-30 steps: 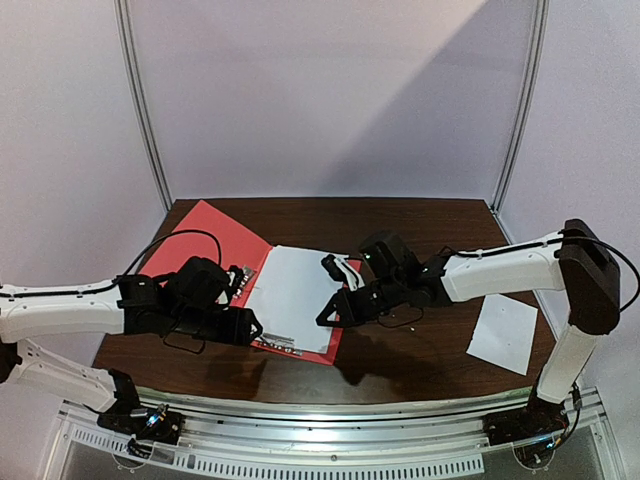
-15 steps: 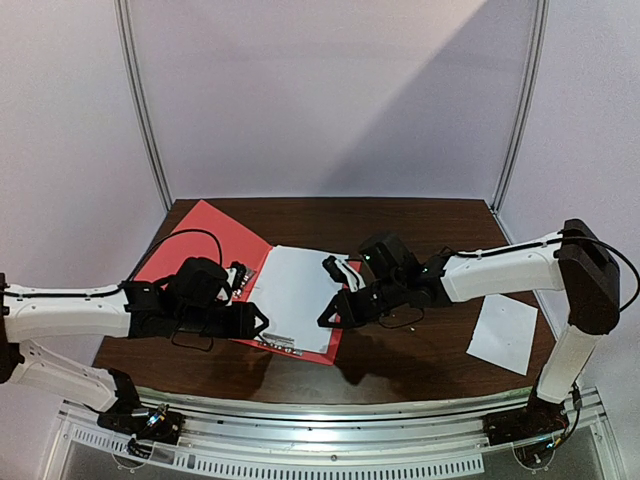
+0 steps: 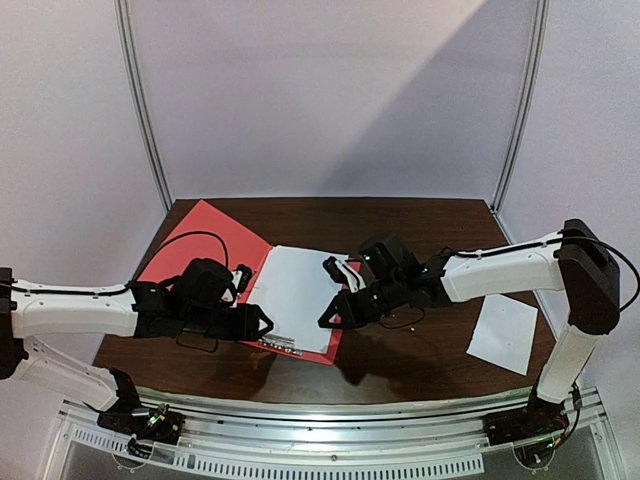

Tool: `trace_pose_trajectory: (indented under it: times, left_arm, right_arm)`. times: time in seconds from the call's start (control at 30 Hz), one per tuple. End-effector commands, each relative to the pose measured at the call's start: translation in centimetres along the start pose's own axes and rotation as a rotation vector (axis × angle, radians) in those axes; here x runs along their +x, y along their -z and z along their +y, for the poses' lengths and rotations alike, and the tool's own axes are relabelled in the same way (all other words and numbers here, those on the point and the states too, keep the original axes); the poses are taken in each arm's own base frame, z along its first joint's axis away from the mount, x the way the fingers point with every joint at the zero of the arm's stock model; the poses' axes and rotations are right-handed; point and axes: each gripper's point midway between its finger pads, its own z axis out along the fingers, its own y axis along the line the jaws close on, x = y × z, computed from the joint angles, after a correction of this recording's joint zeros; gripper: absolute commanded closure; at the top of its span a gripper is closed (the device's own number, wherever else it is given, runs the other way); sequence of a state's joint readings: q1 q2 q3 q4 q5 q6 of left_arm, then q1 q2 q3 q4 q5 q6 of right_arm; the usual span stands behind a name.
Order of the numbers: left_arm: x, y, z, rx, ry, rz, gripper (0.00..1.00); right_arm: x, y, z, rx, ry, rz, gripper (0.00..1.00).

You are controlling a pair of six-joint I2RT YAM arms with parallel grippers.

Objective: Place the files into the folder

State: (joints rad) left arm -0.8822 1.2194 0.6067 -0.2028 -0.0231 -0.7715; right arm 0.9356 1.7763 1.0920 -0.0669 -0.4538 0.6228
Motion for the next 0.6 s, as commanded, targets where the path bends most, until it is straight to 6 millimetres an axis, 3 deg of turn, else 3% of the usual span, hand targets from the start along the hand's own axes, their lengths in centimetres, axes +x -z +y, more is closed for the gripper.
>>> trace_pose_trajectory:
  times: [0.0, 0.47, 0.57]
  left_arm:
    - [-0.5, -0.1, -1.6, 0.069, -0.002, -0.001, 0.48]
    - [-0.7, -1.6, -7.4, 0.197, -0.041, 0.036, 0.49]
    - [-1.7, -1.0, -7.4, 0.161, -0.060, 0.010, 0.49]
  right_arm:
    - [0.9, -0.5, -1.2, 0.035, -0.012, 0.027, 0.92]
    - [1.1, 0.8, -2.2, 0.106, -0.003, 0.004, 0.92]
    - [1.2, 1.3, -2.0, 0.106, 0.007, 0.002, 0.92]
